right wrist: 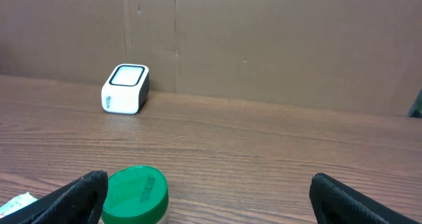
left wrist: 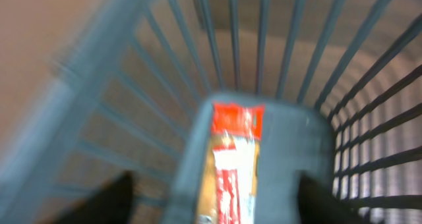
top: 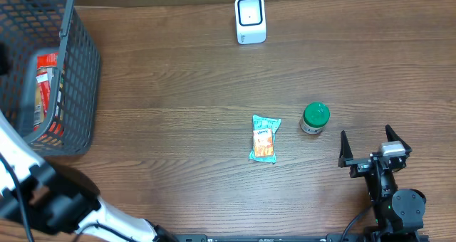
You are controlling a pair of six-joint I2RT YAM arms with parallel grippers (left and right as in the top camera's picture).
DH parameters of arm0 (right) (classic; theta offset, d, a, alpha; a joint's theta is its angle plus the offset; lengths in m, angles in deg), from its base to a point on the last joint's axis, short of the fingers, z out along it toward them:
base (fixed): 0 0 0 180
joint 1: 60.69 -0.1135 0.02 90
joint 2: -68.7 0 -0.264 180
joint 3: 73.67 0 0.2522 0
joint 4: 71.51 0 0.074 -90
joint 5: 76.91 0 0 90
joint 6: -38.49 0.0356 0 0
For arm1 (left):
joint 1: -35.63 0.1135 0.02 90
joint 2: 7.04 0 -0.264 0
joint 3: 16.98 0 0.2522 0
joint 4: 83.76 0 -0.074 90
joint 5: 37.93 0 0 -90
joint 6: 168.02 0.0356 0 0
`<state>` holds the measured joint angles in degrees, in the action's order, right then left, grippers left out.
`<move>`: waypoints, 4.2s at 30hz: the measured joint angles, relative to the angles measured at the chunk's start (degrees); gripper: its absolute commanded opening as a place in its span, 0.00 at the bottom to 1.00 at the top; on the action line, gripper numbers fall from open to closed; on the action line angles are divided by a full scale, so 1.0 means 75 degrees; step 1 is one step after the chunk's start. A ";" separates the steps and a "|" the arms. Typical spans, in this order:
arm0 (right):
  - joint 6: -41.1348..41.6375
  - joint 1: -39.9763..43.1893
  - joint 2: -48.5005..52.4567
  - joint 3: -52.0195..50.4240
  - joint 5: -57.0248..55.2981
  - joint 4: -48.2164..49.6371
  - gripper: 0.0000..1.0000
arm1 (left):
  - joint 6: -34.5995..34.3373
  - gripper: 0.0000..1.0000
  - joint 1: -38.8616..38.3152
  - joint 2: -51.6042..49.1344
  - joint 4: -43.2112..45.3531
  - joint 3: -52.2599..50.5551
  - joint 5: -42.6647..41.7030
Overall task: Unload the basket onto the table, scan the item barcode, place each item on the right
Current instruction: 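Grasp the red-and-white pasta pack with the left gripper, then lift the pasta pack out and carry it to the table centre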
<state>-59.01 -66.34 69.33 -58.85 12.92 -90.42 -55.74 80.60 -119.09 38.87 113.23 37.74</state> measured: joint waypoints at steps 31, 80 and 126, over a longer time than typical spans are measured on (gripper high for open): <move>0.0000 0.0000 0.0000 0.0000 -0.0003 0.0000 1.00 | 0.0050 0.91 0.0000 -0.3453 -0.0076 -0.0020 0.0335; 0.0000 0.0000 0.0000 0.0000 0.0003 0.0000 1.00 | -0.2594 0.04 0.0000 0.0752 -0.0734 0.1183 -0.0006; -0.0003 0.0000 0.0000 0.0000 -0.0003 0.0003 1.00 | -0.6478 0.04 -0.8679 0.3037 0.0458 -0.7883 0.1343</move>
<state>-59.04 -66.34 69.33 -58.85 12.90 -90.40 -104.33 15.51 -96.32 42.30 54.10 47.82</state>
